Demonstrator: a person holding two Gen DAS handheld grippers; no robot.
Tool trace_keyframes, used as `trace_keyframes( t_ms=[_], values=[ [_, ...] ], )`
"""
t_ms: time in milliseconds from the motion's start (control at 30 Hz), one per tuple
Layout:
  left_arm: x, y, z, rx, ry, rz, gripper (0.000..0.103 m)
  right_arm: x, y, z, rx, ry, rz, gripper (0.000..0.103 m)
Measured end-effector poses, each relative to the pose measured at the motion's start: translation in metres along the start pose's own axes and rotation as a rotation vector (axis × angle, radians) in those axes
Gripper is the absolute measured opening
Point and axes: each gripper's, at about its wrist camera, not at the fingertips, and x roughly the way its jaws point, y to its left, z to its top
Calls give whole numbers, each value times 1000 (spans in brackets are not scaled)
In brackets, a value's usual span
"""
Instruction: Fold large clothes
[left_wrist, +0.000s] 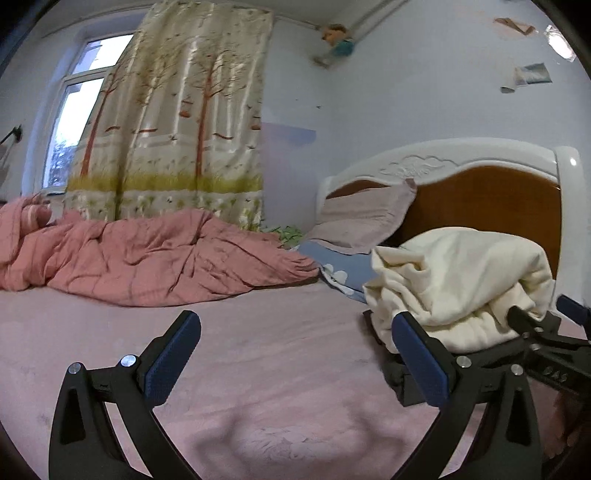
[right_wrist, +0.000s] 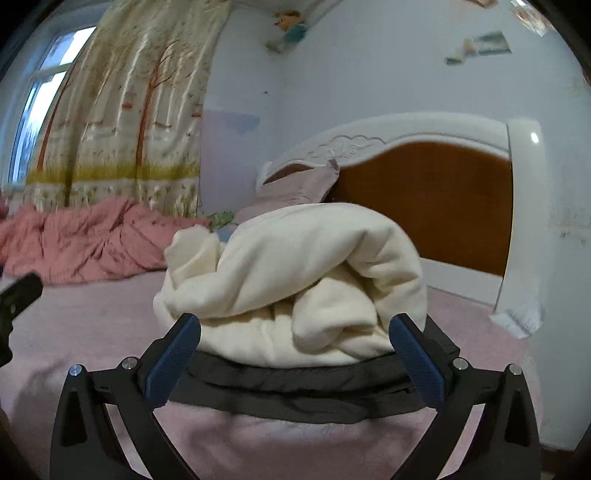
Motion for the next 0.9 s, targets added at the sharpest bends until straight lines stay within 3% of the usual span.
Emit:
trace_keyframes(
  t_ms=[400, 900],
  values=[
    [-16, -13, -1, 73, -52, -22, 103, 1, 4, -3, -26, 8, -23, 103],
    [-18, -15, -2, 86, -44, -20, 103, 2, 4, -5, -20, 3, -22, 103]
  ],
)
